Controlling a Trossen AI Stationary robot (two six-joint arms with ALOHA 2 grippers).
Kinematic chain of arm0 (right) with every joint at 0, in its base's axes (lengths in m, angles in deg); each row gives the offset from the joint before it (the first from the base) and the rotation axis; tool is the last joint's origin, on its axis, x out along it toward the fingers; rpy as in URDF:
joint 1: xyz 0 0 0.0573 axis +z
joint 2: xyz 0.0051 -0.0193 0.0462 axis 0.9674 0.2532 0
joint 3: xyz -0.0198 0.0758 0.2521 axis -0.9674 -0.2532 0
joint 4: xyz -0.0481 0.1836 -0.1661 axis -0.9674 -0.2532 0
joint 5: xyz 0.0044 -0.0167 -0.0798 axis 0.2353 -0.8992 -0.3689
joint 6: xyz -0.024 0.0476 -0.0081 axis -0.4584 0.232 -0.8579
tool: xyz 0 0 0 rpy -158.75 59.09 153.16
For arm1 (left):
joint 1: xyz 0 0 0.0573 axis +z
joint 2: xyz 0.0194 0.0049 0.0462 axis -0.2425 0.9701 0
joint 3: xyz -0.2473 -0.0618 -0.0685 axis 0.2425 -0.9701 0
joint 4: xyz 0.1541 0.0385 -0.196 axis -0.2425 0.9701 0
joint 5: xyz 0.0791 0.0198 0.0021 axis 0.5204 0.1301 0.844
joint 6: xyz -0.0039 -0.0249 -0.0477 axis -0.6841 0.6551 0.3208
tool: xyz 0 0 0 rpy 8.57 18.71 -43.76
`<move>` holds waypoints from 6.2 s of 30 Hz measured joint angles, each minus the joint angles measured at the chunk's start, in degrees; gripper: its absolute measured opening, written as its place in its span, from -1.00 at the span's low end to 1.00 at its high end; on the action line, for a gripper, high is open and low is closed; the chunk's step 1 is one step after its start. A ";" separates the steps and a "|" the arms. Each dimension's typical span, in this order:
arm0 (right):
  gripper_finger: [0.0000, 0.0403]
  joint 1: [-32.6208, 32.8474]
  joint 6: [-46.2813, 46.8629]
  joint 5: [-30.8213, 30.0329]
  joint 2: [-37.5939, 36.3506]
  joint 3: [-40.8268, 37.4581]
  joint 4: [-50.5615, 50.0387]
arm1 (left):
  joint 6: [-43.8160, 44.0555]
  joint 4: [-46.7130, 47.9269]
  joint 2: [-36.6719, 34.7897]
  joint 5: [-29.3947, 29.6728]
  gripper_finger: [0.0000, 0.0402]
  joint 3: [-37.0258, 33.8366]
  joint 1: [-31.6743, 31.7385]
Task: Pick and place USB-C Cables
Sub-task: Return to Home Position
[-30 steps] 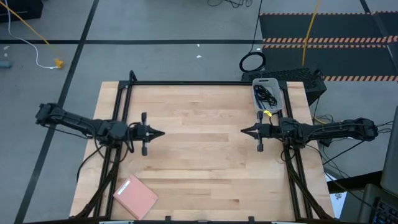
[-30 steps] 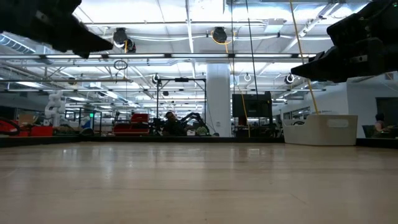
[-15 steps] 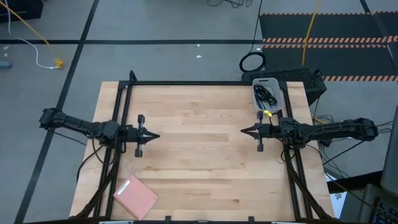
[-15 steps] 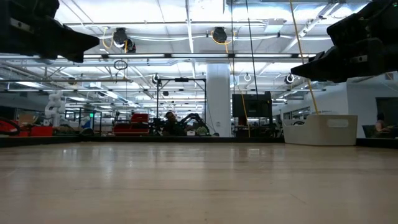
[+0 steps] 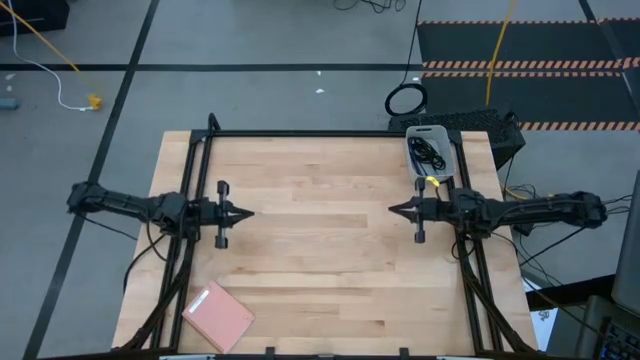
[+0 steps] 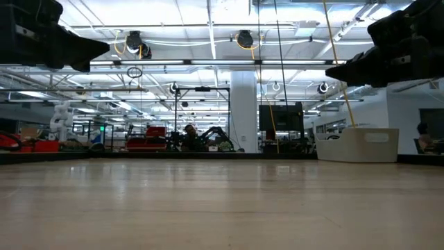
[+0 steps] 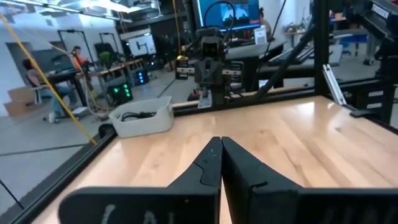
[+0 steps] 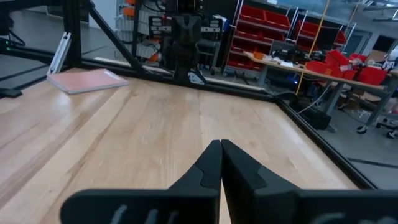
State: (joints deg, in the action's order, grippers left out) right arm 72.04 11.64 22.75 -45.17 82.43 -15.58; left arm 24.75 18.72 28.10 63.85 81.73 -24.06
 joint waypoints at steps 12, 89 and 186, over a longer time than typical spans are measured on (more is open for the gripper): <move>-1.00 0.00 -0.02 -0.02 -6.27 -0.02 -5.59 | 1.79 0.95 -0.05 -3.32 -0.97 -1.40 3.20; -1.00 6.18 3.89 0.23 -25.91 -1.75 -23.95 | 4.55 1.75 -0.07 -6.23 -0.95 -1.33 7.98; -1.00 6.36 1.54 -0.07 -27.36 -1.73 -23.10 | 0.61 12.09 -10.74 -8.72 -0.98 -1.38 8.24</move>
State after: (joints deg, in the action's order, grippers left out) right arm 78.40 13.18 22.68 -72.53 80.70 -38.68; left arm 25.37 30.81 17.36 55.13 80.35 -15.82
